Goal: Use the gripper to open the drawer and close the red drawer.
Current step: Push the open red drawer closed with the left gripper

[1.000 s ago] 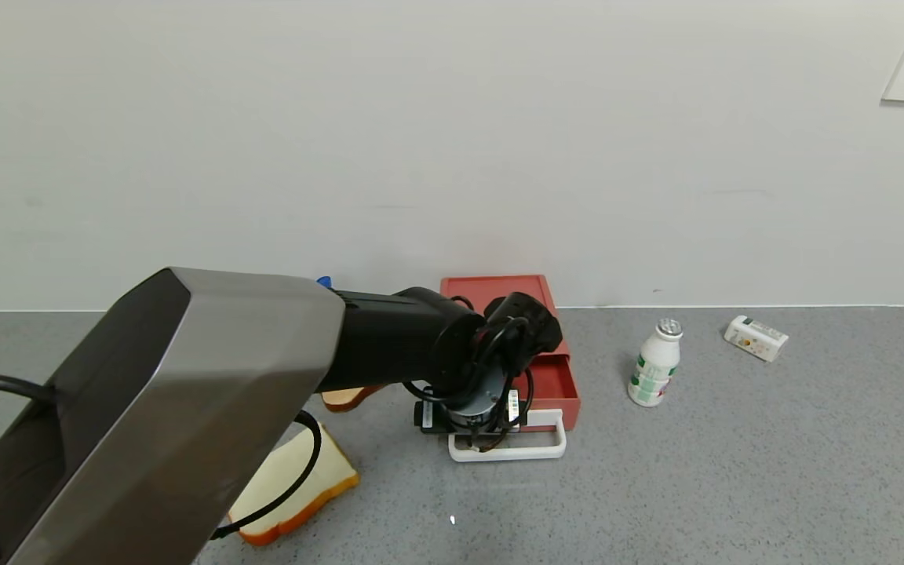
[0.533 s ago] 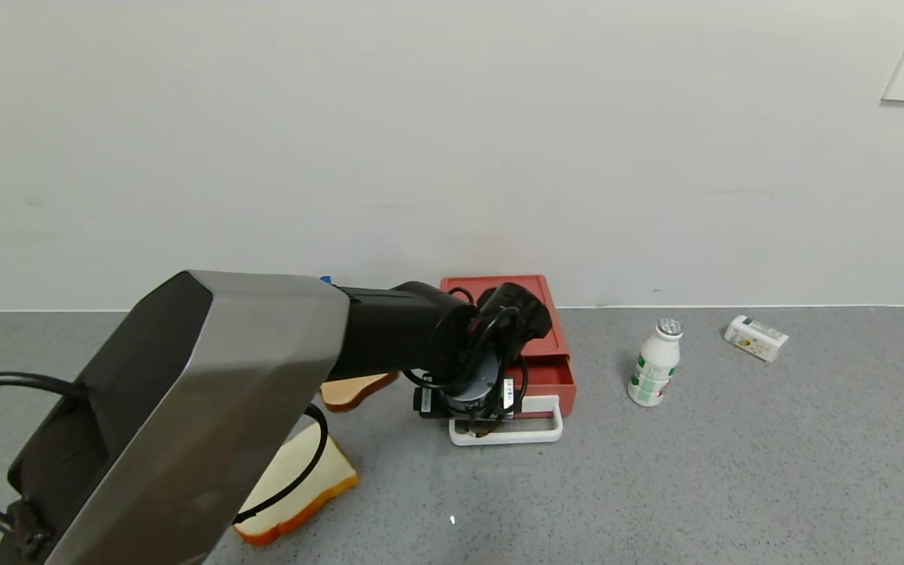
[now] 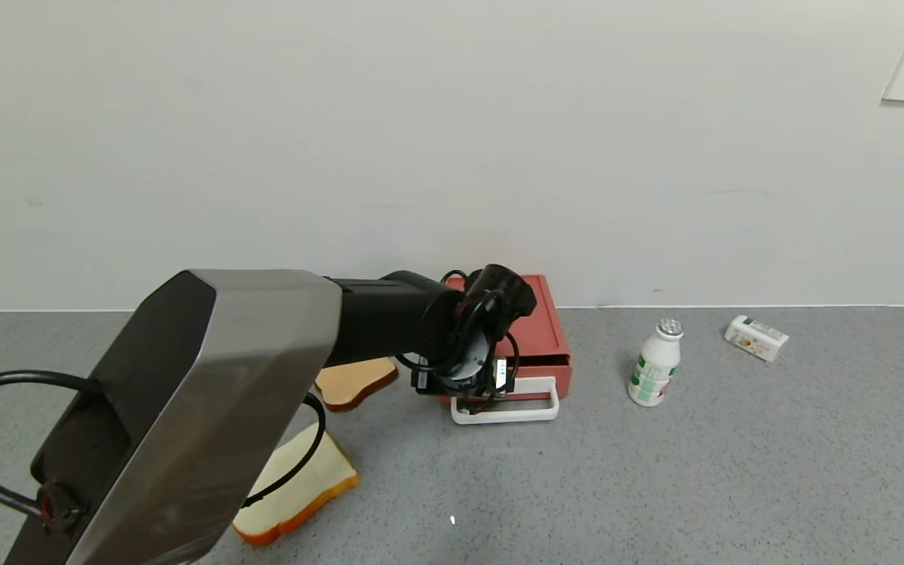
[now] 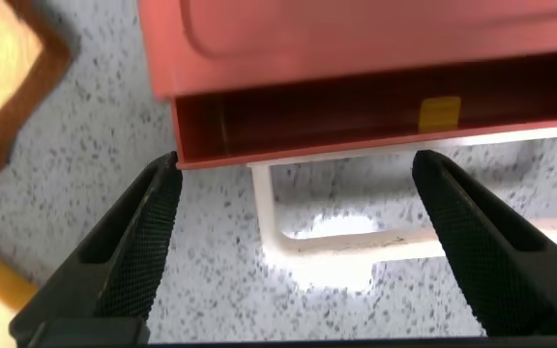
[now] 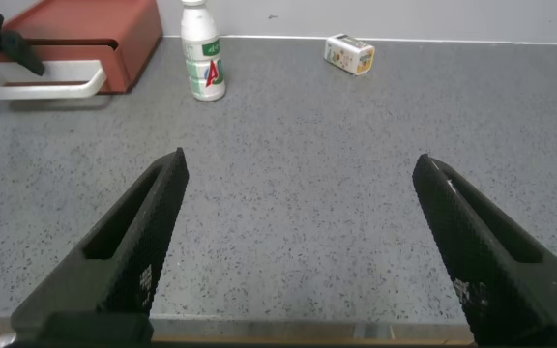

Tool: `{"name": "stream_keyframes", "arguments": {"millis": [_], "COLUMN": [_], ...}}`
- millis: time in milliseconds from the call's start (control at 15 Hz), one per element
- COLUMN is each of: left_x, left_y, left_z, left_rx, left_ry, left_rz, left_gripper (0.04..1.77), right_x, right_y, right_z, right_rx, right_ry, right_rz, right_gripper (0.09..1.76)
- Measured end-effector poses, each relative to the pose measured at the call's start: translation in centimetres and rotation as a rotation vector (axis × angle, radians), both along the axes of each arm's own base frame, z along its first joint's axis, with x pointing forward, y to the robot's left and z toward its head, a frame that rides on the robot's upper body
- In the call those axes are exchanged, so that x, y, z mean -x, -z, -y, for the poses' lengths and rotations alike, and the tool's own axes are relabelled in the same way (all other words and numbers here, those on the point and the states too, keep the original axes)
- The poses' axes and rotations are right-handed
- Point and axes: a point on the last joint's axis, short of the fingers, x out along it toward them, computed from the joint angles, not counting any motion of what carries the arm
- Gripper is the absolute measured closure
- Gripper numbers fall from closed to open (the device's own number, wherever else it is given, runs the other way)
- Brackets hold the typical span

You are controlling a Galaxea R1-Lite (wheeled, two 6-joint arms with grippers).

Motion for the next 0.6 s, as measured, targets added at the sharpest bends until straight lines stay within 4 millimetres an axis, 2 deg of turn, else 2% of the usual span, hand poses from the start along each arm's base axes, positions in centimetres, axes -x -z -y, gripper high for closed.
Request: {"name": "stream_keyframes", "arguments": {"millis": [600], "left_x": [-1.3], "left_y": [0.0], "left_z": [-0.5], "left_rx": [0.007], "left_ry": [0.012], "left_rz": [0.051], "left_gripper": [0.09], "right_x": [0.0], "right_y": [0.0], "right_z": [0.0], "right_rx": [0.000], "right_ry": [0.000], "right_rz": [0.000], "right_gripper": [0.14]}}
